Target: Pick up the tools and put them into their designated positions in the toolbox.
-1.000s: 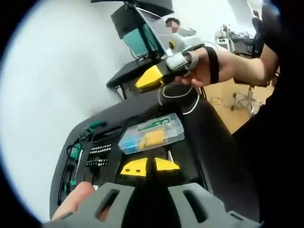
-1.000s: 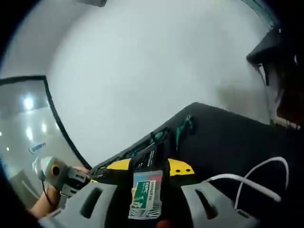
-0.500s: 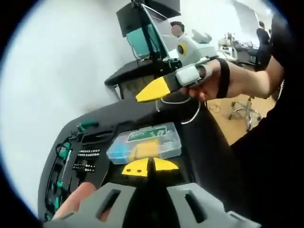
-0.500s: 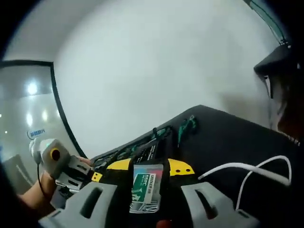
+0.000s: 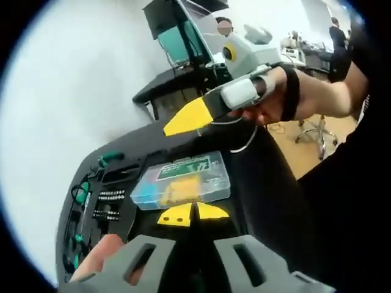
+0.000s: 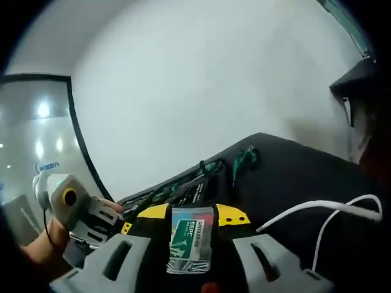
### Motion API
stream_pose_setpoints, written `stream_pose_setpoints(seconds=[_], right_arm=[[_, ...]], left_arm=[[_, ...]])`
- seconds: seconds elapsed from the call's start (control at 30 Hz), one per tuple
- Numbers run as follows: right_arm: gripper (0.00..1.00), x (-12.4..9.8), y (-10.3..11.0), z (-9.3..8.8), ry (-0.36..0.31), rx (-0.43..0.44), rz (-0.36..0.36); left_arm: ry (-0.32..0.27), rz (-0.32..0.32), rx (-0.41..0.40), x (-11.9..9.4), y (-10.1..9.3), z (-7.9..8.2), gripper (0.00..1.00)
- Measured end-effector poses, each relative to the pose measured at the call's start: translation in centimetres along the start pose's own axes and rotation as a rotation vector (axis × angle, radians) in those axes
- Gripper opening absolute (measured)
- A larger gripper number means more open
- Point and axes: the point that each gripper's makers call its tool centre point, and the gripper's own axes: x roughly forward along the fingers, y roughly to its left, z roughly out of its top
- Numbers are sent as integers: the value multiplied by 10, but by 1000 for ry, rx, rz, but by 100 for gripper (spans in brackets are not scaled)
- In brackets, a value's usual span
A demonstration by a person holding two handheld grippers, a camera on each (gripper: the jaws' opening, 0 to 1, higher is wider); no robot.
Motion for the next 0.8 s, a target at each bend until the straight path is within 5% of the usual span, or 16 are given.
stream_pose_setpoints(seconds=[0.07,0.13,0.17,0.23,0.3,0.37,0.5,0.6,0.8], right_arm=[[30,-3,12,10,-59,-34,46],[35,-8,19,12,-71,-55,73],[35,-10,18,13,-77,-65,65],[35,-10,18,15,-89,-78,65],[35,-9,22,13,-86,-96,79],[34,-10,31,12,-94,-118,113],[25,-12,46,2,-71,-206,137],[2,-13,46,-1,-59,-220,125],[0,-18,37,-5,-2,-180,114]], left_arm=[[-69,70,7,-19,25,7,4],[-181,157,-160,-35,57,18,4],[-223,159,-199,-33,30,41,4],[-194,142,-197,-25,16,37,4],[-90,161,-15,-12,3,28,4],[-42,166,42,-7,2,13,4],[-171,149,-163,-3,6,34,4],[-208,137,-261,-1,18,35,4],[-293,141,-480,-6,26,36,4]])
